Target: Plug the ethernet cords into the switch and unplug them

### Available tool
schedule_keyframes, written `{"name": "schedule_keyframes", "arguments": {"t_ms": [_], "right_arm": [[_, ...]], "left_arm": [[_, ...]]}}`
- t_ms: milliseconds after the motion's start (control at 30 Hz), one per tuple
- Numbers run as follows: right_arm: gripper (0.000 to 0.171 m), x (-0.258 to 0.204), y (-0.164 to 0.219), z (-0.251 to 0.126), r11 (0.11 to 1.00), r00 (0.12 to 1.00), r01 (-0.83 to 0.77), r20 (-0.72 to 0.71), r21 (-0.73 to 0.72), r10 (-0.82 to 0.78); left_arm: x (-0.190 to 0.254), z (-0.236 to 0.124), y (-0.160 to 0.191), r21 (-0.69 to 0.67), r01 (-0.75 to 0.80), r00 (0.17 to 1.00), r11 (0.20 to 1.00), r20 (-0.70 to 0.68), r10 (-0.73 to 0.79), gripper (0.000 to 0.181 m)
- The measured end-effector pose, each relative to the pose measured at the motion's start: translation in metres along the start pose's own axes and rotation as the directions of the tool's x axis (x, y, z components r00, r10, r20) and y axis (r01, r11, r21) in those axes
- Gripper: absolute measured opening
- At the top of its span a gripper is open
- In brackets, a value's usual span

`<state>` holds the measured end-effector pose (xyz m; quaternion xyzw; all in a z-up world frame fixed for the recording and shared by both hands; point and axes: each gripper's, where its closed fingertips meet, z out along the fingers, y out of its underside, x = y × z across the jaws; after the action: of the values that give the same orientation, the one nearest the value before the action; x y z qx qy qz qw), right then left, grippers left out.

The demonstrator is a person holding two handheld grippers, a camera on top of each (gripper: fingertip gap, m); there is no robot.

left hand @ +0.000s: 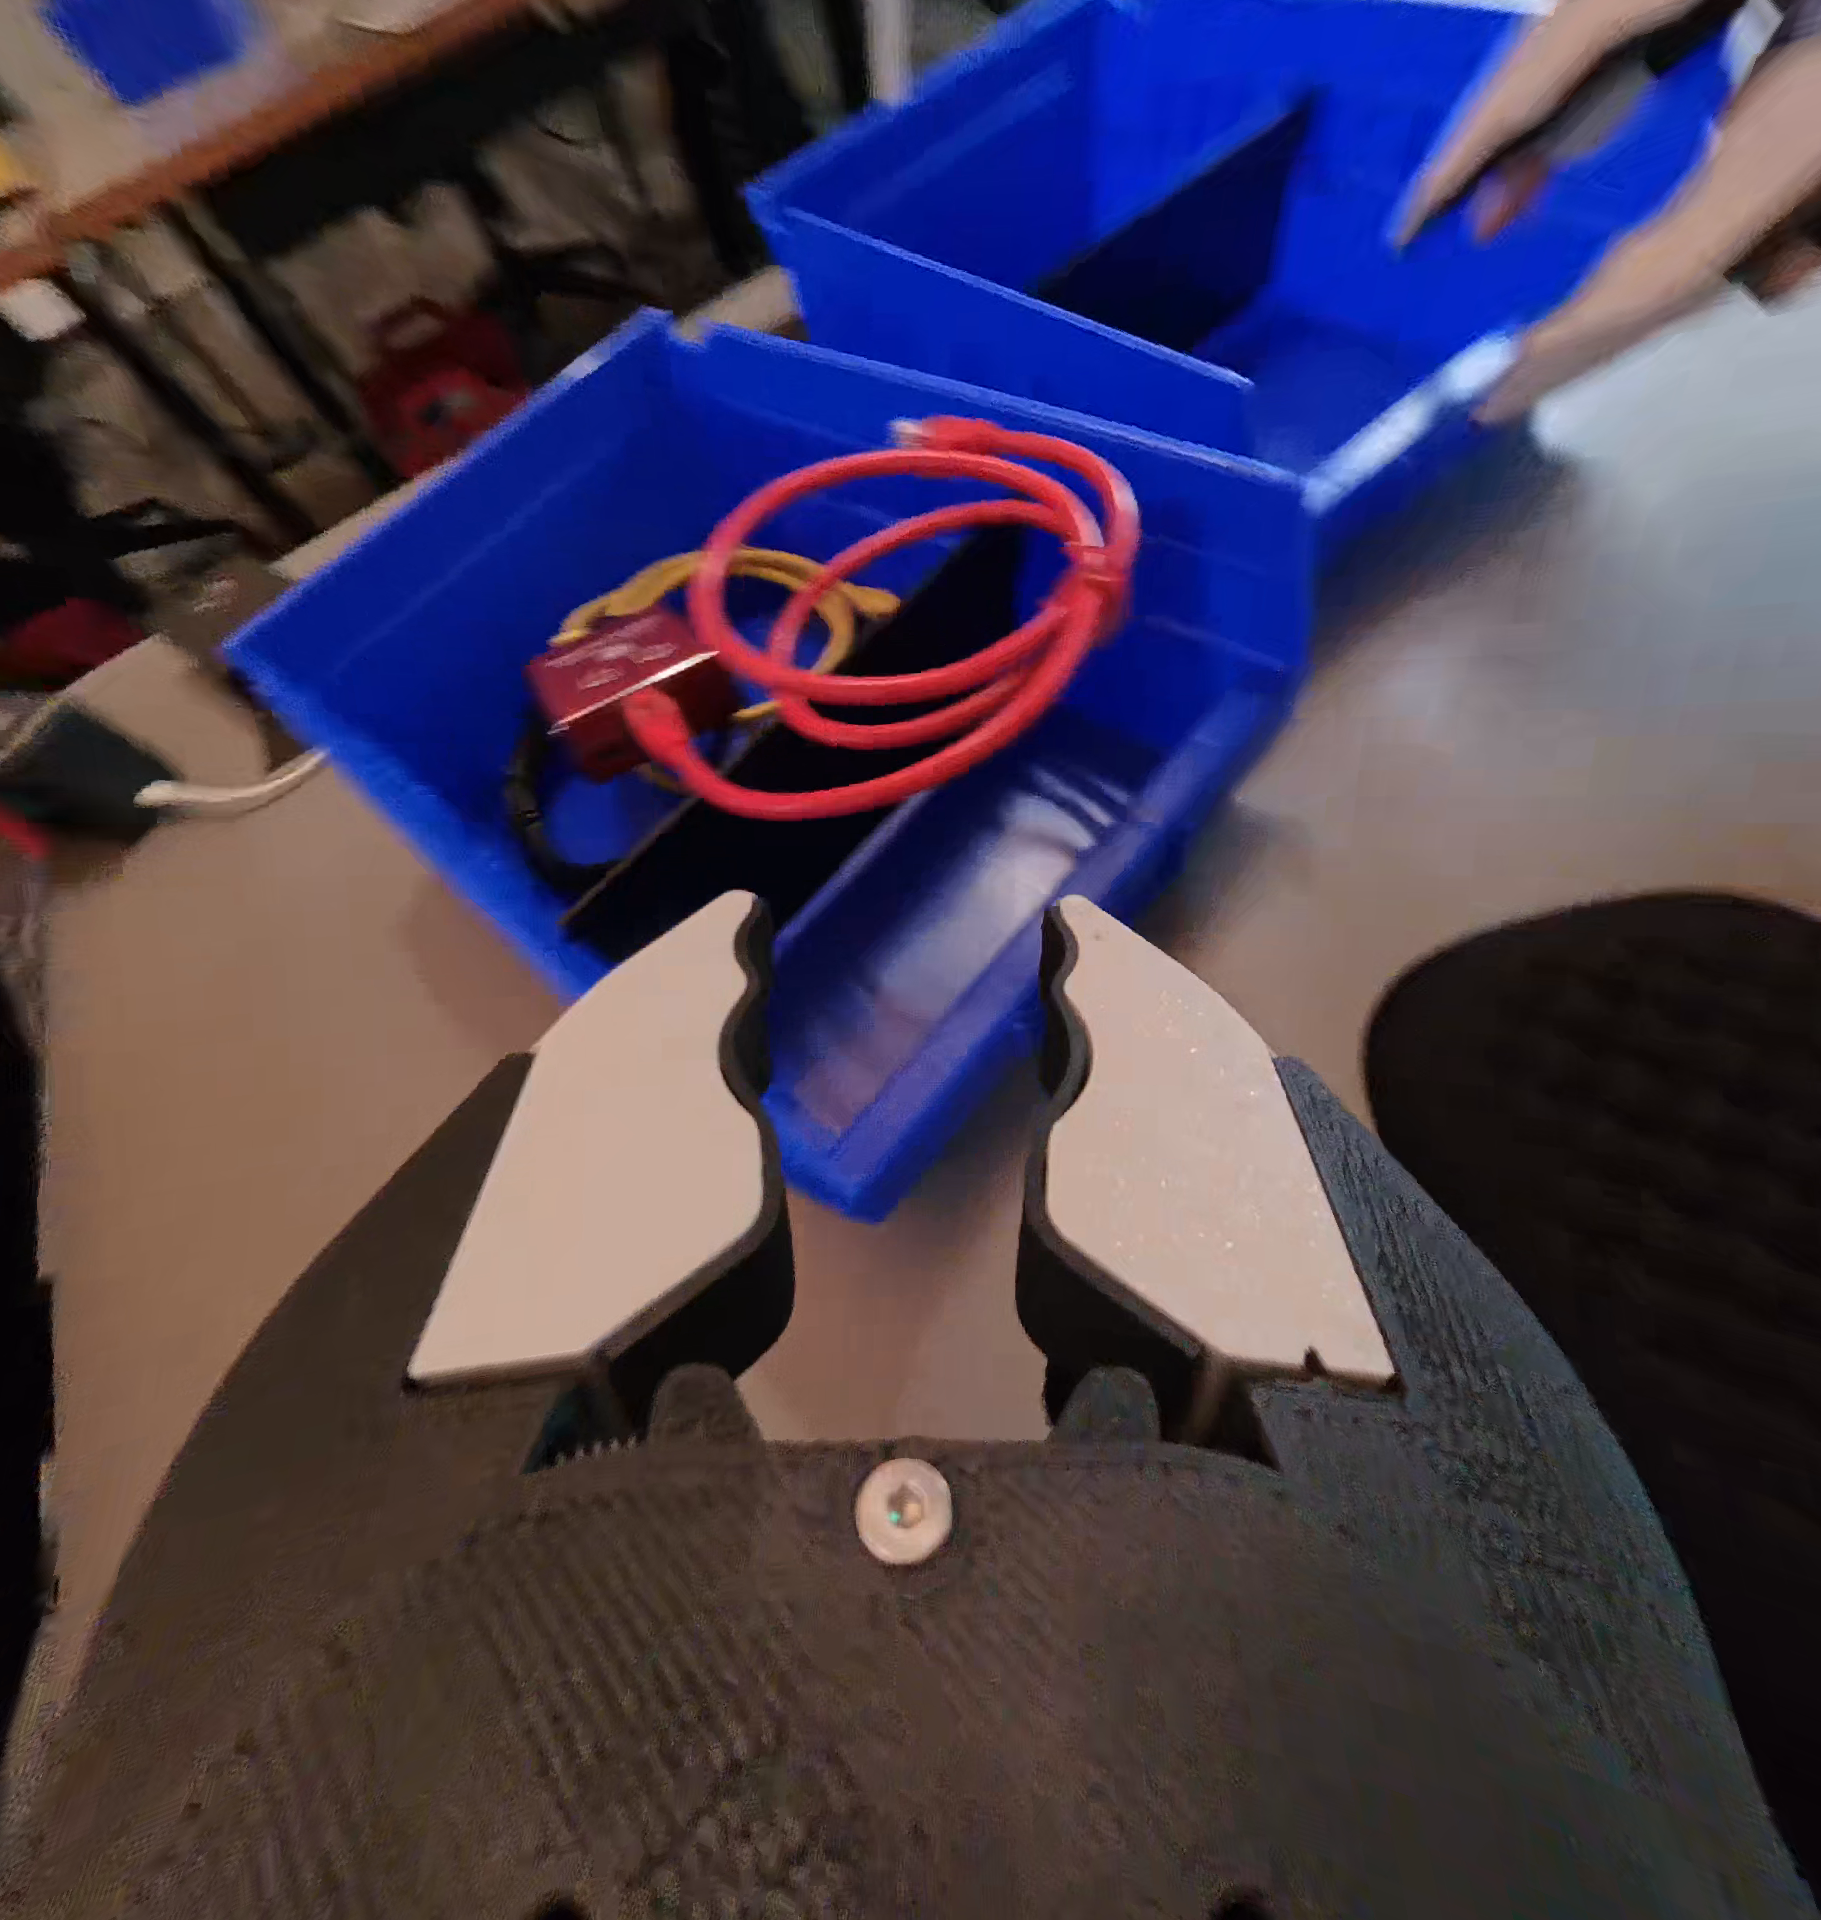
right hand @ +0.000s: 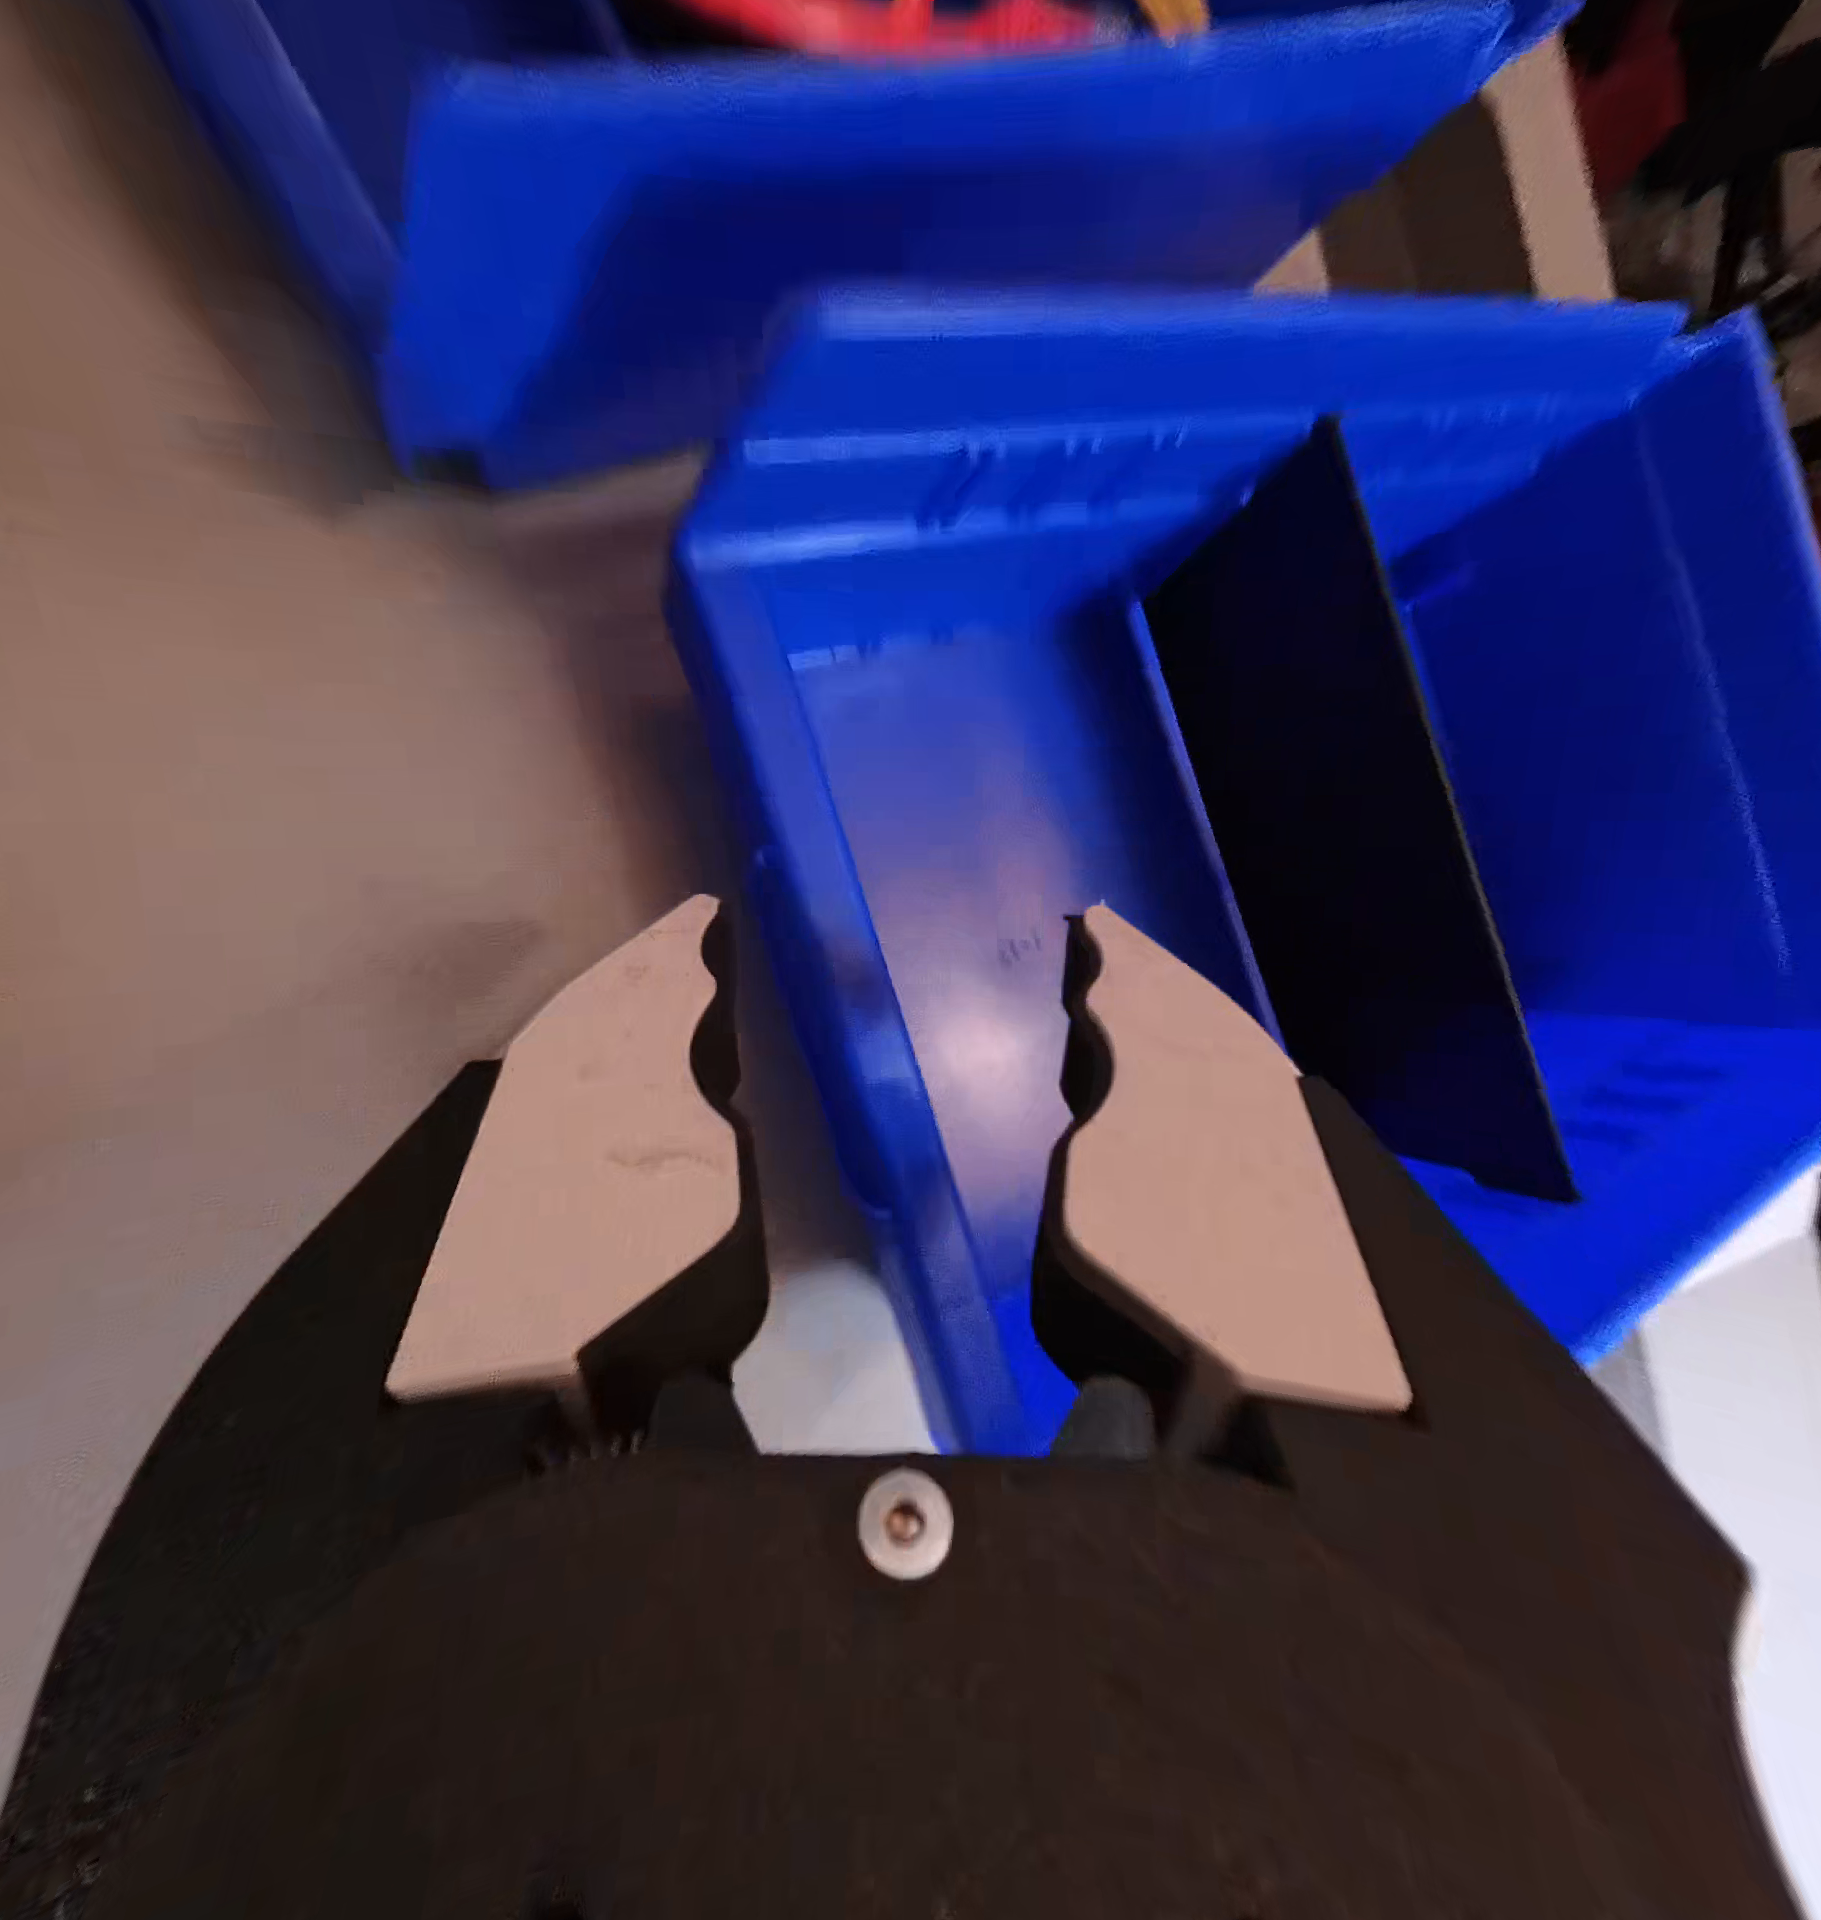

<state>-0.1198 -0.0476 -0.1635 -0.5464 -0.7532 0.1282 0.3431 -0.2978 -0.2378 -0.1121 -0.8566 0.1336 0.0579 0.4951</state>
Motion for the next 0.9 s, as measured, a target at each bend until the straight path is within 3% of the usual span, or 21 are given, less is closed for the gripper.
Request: {"name": "schedule_keyframes", "arguments": {"t_ms": [100,200,300,400,567,900], "right_arm": [[0.063,0.000,0.018,0.017,0.989,0.995,0.097,0.038,-0.110,-0.093],[0.062,-0.006,0.027,0.038,0.972,0.987,0.148,0.086,-0.184,-0.134],[0.046,-0.014,0.032,0.050,0.963,0.979,0.178,0.134,-0.200,-0.153],[0.032,-0.017,0.036,0.049,0.967,0.981,0.154,0.145,-0.202,-0.126],[0.033,-0.021,0.051,0.033,0.974,0.985,0.131,0.136,-0.184,-0.107],[0.032,-0.004,0.125,-0.019,0.967,0.997,-0.061,-0.053,-0.249,0.049]], "left_arm": [[0.039,0.030,0.011,-0.173,-0.160,0.977,0.972,-0.171,0.131,0.057],[0.055,0.057,0.036,-0.343,-0.311,0.935,0.886,-0.276,0.221,0.064],[0.061,0.074,0.056,-0.443,-0.404,0.899,0.800,-0.355,0.257,0.065],[0.056,0.081,0.060,-0.479,-0.457,0.880,0.750,-0.368,0.301,0.052],[0.051,0.094,0.061,-0.490,-0.476,0.873,0.730,-0.361,0.327,0.032],[0.060,0.108,0.053,-0.490,-0.452,0.887,0.746,-0.339,0.315,0.029]]}}
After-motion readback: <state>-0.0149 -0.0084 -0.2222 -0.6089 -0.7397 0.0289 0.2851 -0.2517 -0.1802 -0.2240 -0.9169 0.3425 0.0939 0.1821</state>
